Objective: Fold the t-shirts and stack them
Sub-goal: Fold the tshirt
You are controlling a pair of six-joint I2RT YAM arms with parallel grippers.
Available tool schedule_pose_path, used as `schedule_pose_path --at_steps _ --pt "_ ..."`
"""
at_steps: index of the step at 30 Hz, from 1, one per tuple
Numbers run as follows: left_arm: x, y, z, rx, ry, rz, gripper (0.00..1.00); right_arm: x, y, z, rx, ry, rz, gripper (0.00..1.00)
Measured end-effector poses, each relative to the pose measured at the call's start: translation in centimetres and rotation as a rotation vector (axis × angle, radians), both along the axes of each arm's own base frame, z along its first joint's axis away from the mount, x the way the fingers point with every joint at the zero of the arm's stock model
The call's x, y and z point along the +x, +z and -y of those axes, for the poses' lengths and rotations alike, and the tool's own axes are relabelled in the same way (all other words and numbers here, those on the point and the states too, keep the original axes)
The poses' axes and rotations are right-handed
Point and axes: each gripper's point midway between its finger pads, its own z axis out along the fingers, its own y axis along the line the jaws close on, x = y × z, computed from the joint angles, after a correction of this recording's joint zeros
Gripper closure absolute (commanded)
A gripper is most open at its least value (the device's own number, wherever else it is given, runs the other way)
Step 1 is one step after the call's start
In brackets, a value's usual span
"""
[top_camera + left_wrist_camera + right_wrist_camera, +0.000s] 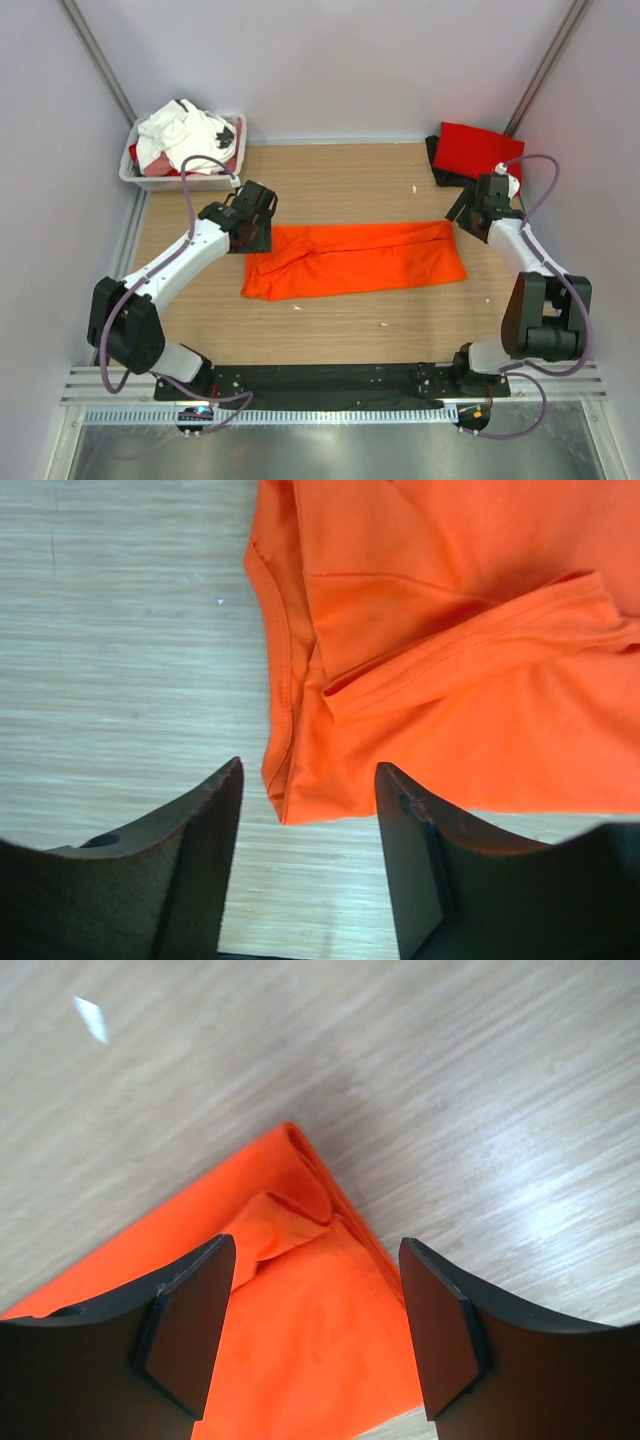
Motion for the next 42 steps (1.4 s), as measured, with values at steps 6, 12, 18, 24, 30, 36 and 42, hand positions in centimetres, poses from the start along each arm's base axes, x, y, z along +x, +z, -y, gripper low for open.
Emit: schedule_pose_path --at_steps 6,12,18,24,30,36,42 --pt "0.9 -0.8 1.4 -0.035 0.016 -0.003 0.53 1.8 5.0 -2.2 0.031 0.073 0.134 0.36" --pt "0.9 -3.1 3.4 -0.040 0.000 -0.048 0.57 3.6 5.3 -6.4 0.109 0.225 0.137 0.50" --pt "0.9 -4.0 4.3 -0.048 -0.005 -0.062 0.60 6.4 2.6 -11.7 0.146 0.373 0.053 0.57" --pt "0.8 -4.2 4.4 -0.051 -0.001 -0.061 0.61 6.7 -1.2 -12.9 0.108 0.396 -0.066 0.61" --pt "0.3 -4.9 4.0 -0.038 -0.001 -0.079 0.62 2.2 -4.7 -9.3 0.033 0.308 -0.189 0.62" --pt "0.1 -5.3 3.9 -0.035 0.000 -0.083 0.64 -3.8 -5.7 -6.6 -0.033 0.208 -0.288 0.62" --pt "0.0 -5.4 4.0 -0.040 0.000 -0.080 0.64 -5.9 -3.6 -5.7 -0.048 0.132 -0.234 0.62"
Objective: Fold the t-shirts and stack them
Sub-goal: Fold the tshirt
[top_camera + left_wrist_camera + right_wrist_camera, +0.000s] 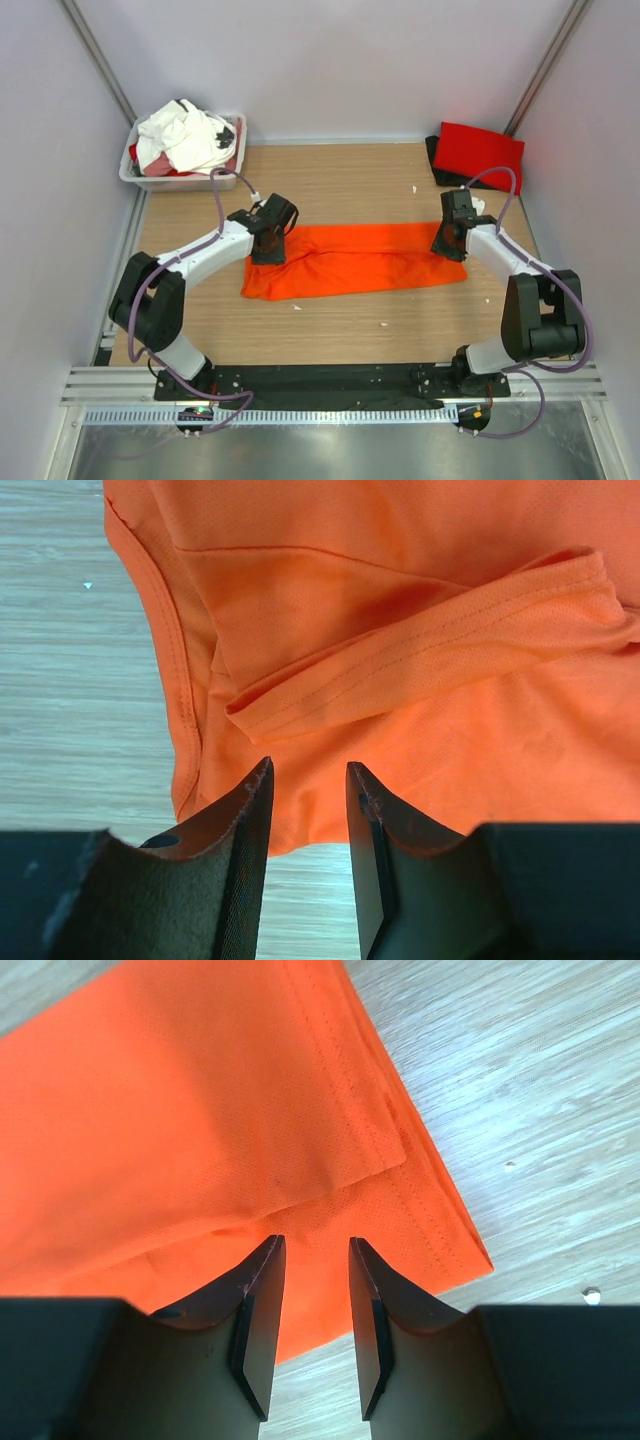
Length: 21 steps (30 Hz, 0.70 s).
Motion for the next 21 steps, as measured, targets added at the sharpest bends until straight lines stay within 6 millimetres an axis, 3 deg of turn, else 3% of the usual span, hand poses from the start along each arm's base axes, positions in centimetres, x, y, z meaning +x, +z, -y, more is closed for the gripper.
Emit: schedule_pose_path --at_steps 8,14,18,21 --pt "-0.9 -0.2 0.3 -0.008 0.004 0.008 0.64 1.0 2.1 -0.7 0.036 0.013 0.065 0.60" --pt "-1.5 -1.3 0.1 -0.001 0.020 -0.009 0.63 4.9 3.4 -2.3 0.080 0.075 0.121 0.58" --pt "-1.1 -2.8 0.3 0.014 0.027 -0.024 0.64 6.6 0.5 -3.3 0.104 0.114 0.066 0.55" --pt "-1.1 -4.6 0.3 0.034 0.036 -0.059 0.64 6.1 -2.6 -4.0 0.115 0.132 -0.019 0.53"
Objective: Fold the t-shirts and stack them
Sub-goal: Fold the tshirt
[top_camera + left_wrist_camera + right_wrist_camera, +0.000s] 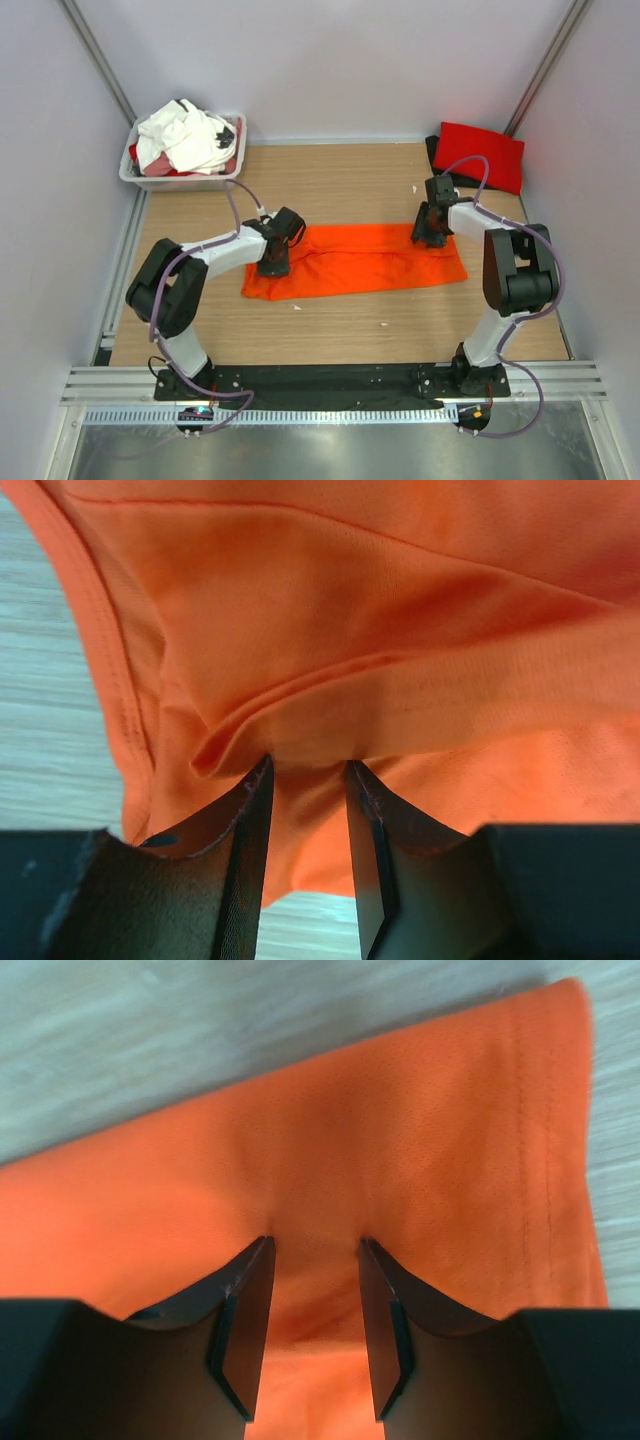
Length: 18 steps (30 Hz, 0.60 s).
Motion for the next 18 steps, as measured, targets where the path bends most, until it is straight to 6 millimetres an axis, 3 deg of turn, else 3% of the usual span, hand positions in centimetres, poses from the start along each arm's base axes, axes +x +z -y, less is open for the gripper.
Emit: schedule_pose_path --at_steps 1,5,9,13,18 --pt "0.0 -0.5 0.0 0.005 0.003 -0.009 0.64 -0.3 -0.8 -0.2 -0.003 0.007 -0.022 0.53" --pt "0.8 -0.6 0.5 0.002 0.008 0.002 0.64 -0.2 -0.7 -1.7 -0.001 0.044 -0.005 0.50" --pt "2.4 -0.5 0.9 0.017 0.008 0.013 0.64 -1.7 -0.8 -4.0 0.010 0.100 0.014 0.50" --pt "5.8 -0.3 1.0 0.045 0.010 0.033 0.64 -5.5 -0.7 -8.3 0.076 0.202 0.015 0.50" --pt "11.9 0.1 -0.1 0.079 0.052 0.066 0.66 -12.7 -0.6 -13.3 0.167 0.317 -0.043 0.48"
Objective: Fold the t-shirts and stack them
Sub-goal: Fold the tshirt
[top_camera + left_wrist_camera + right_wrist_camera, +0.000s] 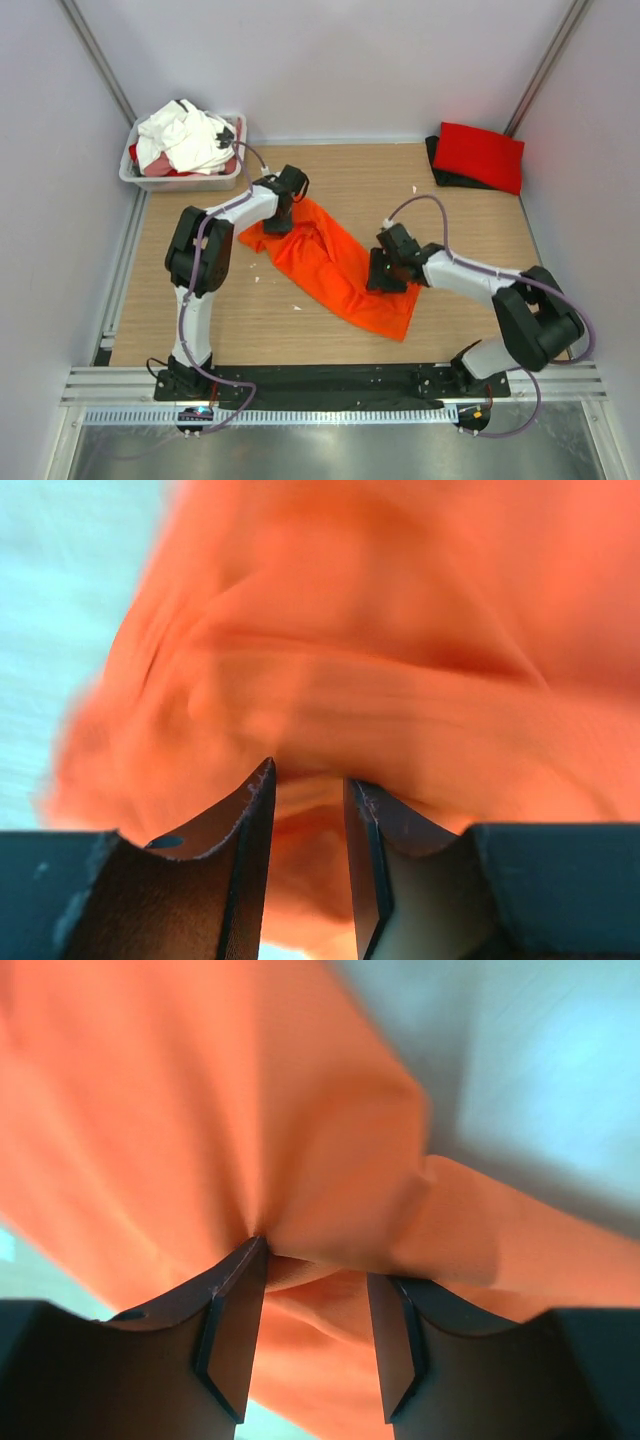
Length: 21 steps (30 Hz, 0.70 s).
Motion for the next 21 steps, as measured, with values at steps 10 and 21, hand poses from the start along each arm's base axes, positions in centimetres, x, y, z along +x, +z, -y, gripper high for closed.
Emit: schedule_pose_path --at_steps 10,21 --pt "10.7 1.8 4.5 -0.065 -0.062 0.087 0.65 -10.9 4.6 -9.5 0.126 0.231 -0.054 0.38" --pt "7.3 11.1 7.8 -0.148 -0.225 0.145 0.46 -2.1 17.0 -9.9 0.142 0.115 0.296 0.35"
